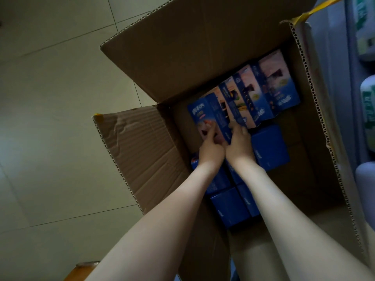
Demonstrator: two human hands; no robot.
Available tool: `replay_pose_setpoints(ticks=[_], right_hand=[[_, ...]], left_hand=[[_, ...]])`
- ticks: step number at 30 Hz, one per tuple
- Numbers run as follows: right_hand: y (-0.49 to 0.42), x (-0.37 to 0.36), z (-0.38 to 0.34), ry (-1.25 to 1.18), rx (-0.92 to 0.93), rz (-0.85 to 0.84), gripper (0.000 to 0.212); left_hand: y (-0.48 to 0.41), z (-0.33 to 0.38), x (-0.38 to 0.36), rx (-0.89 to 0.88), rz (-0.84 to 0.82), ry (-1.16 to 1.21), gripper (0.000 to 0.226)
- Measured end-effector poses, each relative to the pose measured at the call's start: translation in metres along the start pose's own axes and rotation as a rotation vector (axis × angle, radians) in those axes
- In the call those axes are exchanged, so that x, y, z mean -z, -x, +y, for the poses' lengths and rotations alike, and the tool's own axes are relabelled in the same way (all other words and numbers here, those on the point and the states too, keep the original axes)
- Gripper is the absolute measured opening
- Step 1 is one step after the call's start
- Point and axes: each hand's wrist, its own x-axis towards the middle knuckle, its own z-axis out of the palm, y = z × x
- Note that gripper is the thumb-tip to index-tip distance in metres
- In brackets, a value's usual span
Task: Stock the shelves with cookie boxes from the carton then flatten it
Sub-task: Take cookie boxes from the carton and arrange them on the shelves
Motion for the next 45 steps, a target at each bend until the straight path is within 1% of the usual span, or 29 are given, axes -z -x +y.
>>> replay_pose_setpoints(ticks=[3, 6, 9, 13, 15, 17, 19, 21, 23, 27, 29, 31, 33, 34, 36, 37, 39, 40, 42, 45], right_hand=[[-0.005, 0.001, 0.009, 0.049, -0.047, -0.061, 0.063], [-0.009, -0.001, 0.008, 0.058, -0.034, -0.055, 0.067], [-0.015, -0.003, 0.003, 0.086, -0.068, -0.061, 0.064], [-0.017, -0.007, -0.001, 0.201, -0.068, -0.101, 0.06], [-0.018, -0.009, -0.002, 0.242, -0.078, -0.089, 0.057], [-0.018, -0.009, -0.002, 0.228, -0.078, -0.044, 0.052], [-0.016, -0.009, -0.001, 0.126, -0.068, -0.014, 0.045], [-0.013, -0.007, -0.001, 0.0, -0.055, -0.019, 0.042], [-0.008, -0.001, -0.003, -0.162, -0.043, -0.029, 0.041], [0.005, 0.01, -0.011, -0.424, -0.069, -0.019, 0.032], [0.013, 0.017, -0.011, -0.553, -0.079, -0.015, 0.026], [0.027, 0.027, -0.014, -0.665, -0.079, -0.012, 0.019], [0.046, 0.04, -0.023, -0.718, -0.079, -0.016, 0.014], [0.058, 0.05, -0.03, -0.729, -0.078, -0.024, 0.017], [0.085, 0.073, -0.045, -0.743, -0.074, -0.079, 0.023], [0.1, 0.087, -0.053, -0.745, -0.063, -0.121, 0.022], [0.132, 0.116, -0.071, -0.734, -0.023, -0.202, 0.02], [0.148, 0.133, -0.081, -0.725, 0.002, -0.224, 0.022], [0.182, 0.17, -0.1, -0.722, 0.045, -0.23, 0.027], [0.238, 0.228, -0.125, -0.771, 0.1, -0.202, 0.036]], left_hand=[[-0.005, 0.002, 0.002, 0.0, -0.057, -0.065, 0.071], [-0.009, -0.002, 0.005, -0.015, -0.034, -0.08, 0.07], [-0.013, -0.009, 0.009, -0.017, 0.012, -0.042, 0.071], [-0.015, -0.011, 0.009, -0.013, 0.041, 0.035, 0.074], [-0.016, -0.01, 0.008, 0.008, 0.042, 0.076, 0.073], [-0.018, -0.007, 0.007, 0.03, 0.035, 0.141, 0.073], [-0.018, -0.004, 0.007, 0.042, 0.042, 0.219, 0.068], [-0.014, 0.0, 0.007, 0.047, 0.091, 0.264, 0.057], [-0.009, 0.004, 0.007, 0.063, 0.191, 0.259, 0.048], [-0.001, 0.012, 0.011, 0.108, 0.429, 0.164, 0.041], [0.005, 0.016, 0.012, 0.138, 0.443, 0.173, 0.044], [0.017, 0.023, 0.013, 0.166, 0.382, 0.303, 0.047], [0.029, 0.025, 0.015, 0.138, 0.371, 0.442, 0.046], [0.037, 0.023, 0.017, 0.112, 0.388, 0.484, 0.045], [0.064, 0.026, 0.021, 0.04, 0.407, 0.504, 0.05], [0.083, 0.033, 0.024, 0.011, 0.399, 0.496, 0.054], [0.131, 0.06, 0.03, -0.051, 0.385, 0.426, 0.063], [0.159, 0.078, 0.032, -0.099, 0.39, 0.361, 0.064], [0.214, 0.116, 0.034, -0.205, 0.41, 0.248, 0.057], [0.29, 0.162, 0.03, -0.318, 0.376, 0.149, 0.046]])
